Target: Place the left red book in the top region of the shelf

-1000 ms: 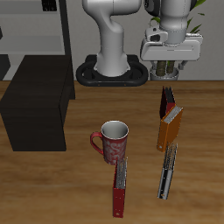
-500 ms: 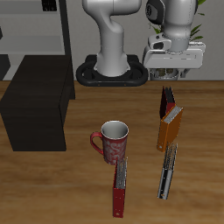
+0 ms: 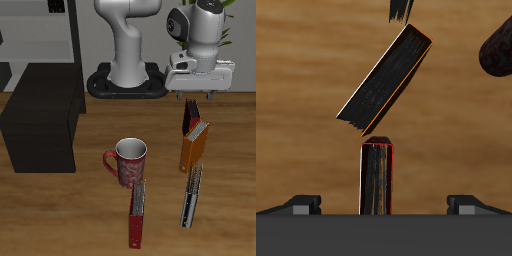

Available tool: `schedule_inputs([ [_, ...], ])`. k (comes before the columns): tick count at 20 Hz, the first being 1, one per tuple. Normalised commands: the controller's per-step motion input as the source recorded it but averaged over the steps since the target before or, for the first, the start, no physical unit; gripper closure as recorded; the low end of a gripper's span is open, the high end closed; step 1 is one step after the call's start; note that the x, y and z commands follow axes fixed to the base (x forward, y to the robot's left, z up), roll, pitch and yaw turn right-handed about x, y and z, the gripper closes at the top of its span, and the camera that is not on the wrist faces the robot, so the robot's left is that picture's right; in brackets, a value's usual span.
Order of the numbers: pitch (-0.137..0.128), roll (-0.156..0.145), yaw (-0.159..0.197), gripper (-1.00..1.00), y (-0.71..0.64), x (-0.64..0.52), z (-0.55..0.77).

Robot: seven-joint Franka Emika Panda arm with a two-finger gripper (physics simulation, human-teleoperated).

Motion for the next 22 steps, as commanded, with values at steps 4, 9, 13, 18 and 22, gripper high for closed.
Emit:
schedule_inputs([
  [4, -0.055, 0.029, 0.044, -1.0, 0.09, -0.05, -0.15],
  [9, -0.017, -0.013, 0.031, -1.0, 0.05, 0.01, -0.25],
  [13, -0.027, -0.002, 0.019, -1.0, 0.12, -0.04, -0.19],
  [18, -0.005, 0.019, 0.016, -1.0, 0.06, -0.03, -0.21],
  [22, 0.01, 0.023, -0.004, -1.0, -0.01, -0.04, -0.15],
])
